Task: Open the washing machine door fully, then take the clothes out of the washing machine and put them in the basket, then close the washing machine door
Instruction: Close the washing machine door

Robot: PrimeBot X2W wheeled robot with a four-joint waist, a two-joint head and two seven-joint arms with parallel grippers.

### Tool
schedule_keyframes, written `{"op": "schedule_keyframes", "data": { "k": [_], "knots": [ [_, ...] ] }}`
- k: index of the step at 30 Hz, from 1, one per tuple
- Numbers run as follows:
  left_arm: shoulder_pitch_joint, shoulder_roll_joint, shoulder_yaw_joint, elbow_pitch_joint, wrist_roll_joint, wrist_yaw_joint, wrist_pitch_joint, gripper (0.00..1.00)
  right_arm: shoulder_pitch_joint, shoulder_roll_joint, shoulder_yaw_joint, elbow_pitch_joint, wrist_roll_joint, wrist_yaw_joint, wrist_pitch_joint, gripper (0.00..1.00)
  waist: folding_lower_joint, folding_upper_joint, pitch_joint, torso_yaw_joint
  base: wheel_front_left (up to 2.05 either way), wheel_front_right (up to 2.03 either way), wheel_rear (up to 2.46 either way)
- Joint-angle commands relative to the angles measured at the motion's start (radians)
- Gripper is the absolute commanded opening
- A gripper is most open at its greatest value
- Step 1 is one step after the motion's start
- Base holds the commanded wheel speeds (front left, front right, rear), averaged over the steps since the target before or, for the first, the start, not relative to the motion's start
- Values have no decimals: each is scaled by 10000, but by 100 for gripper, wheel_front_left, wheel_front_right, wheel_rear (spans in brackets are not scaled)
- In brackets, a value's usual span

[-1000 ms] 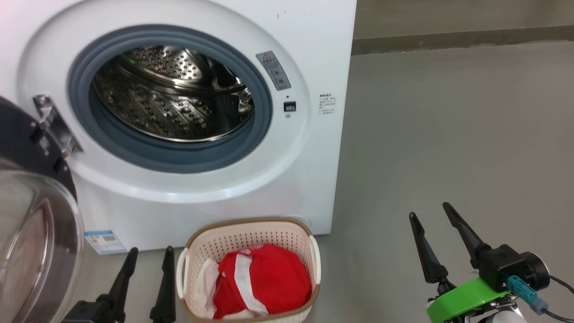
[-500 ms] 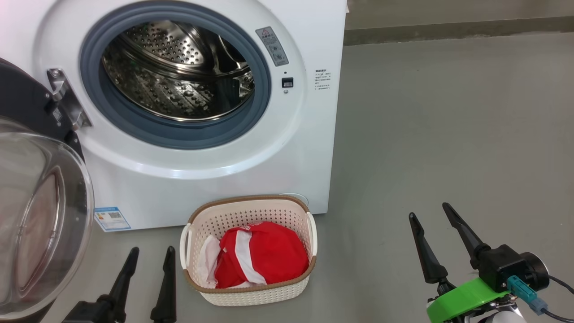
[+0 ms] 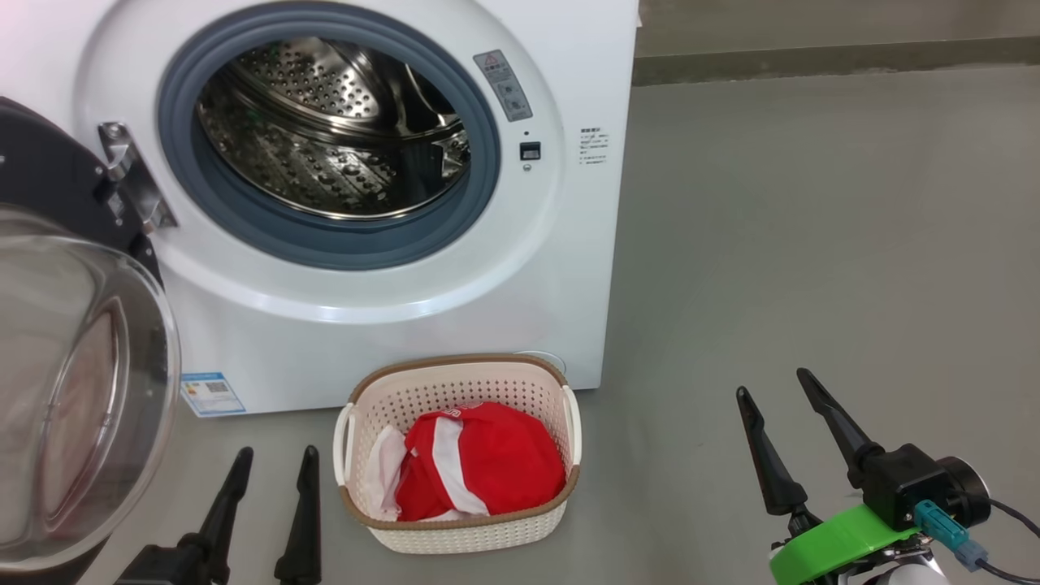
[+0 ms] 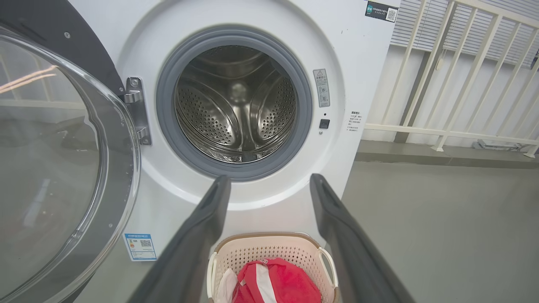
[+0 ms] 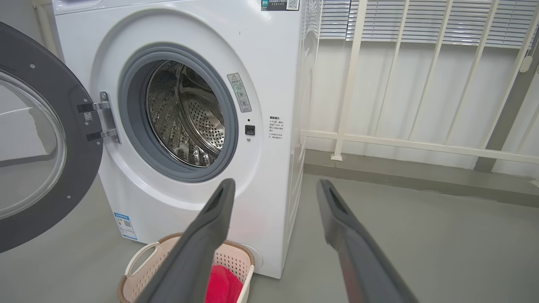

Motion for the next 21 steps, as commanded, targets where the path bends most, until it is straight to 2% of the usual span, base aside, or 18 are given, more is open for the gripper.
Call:
{"op": "schedule_keyframes", "data": {
  "k": [1, 11, 21],
  "knots": [
    [-155, 202, 294, -329, -89, 104, 32, 100, -161, -11, 298, -219, -49, 44, -63, 100, 0, 0, -5, 113, 0, 0, 0],
    [-167, 216, 250, -532, 42, 366, 54, 100, -133, -11, 469, -199, -29, 44, -63, 100, 0, 0, -58, 839, 0, 0, 0],
    [-14, 245, 376, -940, 65, 725, 128, 100, -220, -21, 705, -194, 26, 44, -63, 100, 0, 0, -102, 1840, 0, 0, 0]
  ]
}}
